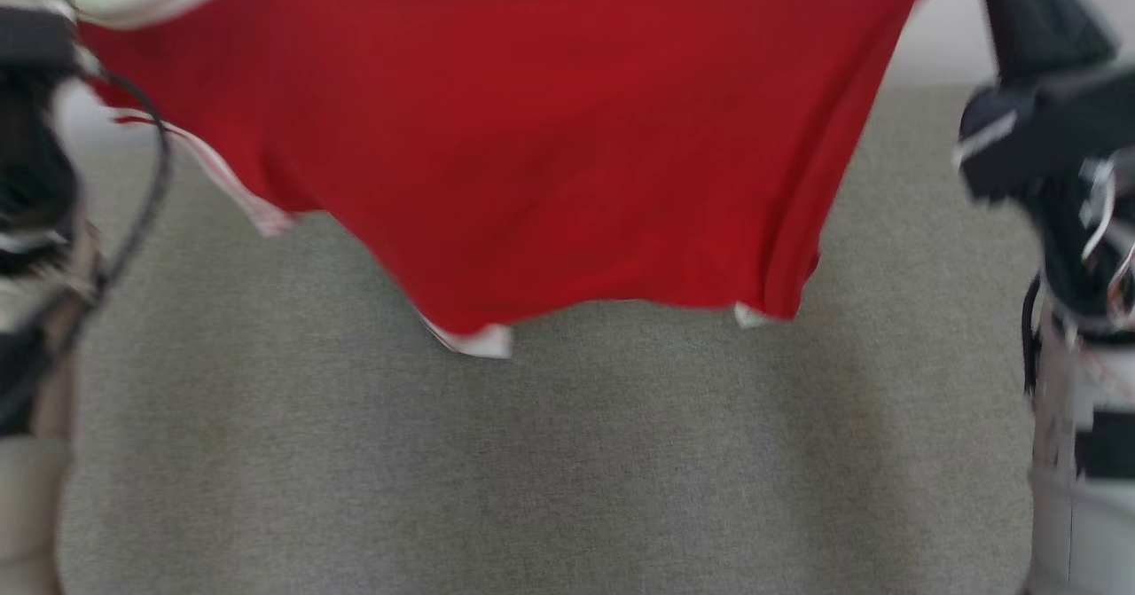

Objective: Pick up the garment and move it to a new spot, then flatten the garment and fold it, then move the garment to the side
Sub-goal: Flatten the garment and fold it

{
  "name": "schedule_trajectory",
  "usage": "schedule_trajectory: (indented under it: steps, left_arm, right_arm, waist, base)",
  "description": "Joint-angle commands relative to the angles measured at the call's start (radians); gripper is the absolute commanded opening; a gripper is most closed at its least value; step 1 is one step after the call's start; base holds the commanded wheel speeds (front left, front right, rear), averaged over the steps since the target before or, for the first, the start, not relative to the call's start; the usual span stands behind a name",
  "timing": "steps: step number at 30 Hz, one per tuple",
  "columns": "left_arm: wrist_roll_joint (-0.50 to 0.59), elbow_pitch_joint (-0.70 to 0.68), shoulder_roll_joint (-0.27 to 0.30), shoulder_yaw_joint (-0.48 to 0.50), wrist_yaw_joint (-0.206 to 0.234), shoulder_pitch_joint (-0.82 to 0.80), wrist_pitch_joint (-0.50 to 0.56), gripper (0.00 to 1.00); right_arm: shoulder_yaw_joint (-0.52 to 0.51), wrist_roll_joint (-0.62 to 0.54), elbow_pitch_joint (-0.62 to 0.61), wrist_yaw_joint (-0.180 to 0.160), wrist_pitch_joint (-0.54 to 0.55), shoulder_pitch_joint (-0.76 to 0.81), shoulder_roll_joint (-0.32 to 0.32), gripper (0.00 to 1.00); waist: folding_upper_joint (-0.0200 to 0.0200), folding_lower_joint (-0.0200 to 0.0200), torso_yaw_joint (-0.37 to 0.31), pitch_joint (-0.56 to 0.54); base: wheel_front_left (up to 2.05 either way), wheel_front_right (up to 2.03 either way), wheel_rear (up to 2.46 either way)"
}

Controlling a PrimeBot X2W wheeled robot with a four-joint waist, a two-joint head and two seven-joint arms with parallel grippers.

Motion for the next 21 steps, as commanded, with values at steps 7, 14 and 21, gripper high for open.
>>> schedule_trajectory:
  steps: [7, 14, 21]
  left_arm:
    - [-0.030, 0.039, 0.064, 0.028, 0.030, -0.260, 0.114, 0.00]
    - [0.027, 0.151, 0.091, 0.061, -0.034, -0.424, 0.000, 0.00]
    - [0.148, -0.004, 0.009, 0.210, -0.166, -0.558, -0.041, 0.00]
  right_arm:
    - [0.078, -0.001, 0.253, -0.002, -0.057, -0.378, 0.012, 0.00]
    - [0.057, -0.180, 0.568, -0.002, -0.243, -0.637, 0.021, 0.00]
    - [-0.047, -0.356, 0.708, -0.002, -0.571, -0.802, 0.055, 0.00]
  waist:
    - [-0.0001, -0.0001, -0.093, 0.264]
    - [-0.0001, -0.0001, -0.102, 0.376]
    - [-0.0001, -0.0001, -0.086, 0.421]
  base:
    - [0.00, 0.00, 0.00]
    - [0.00, 0.00, 0.00]
    - [0.00, 0.00, 0.00]
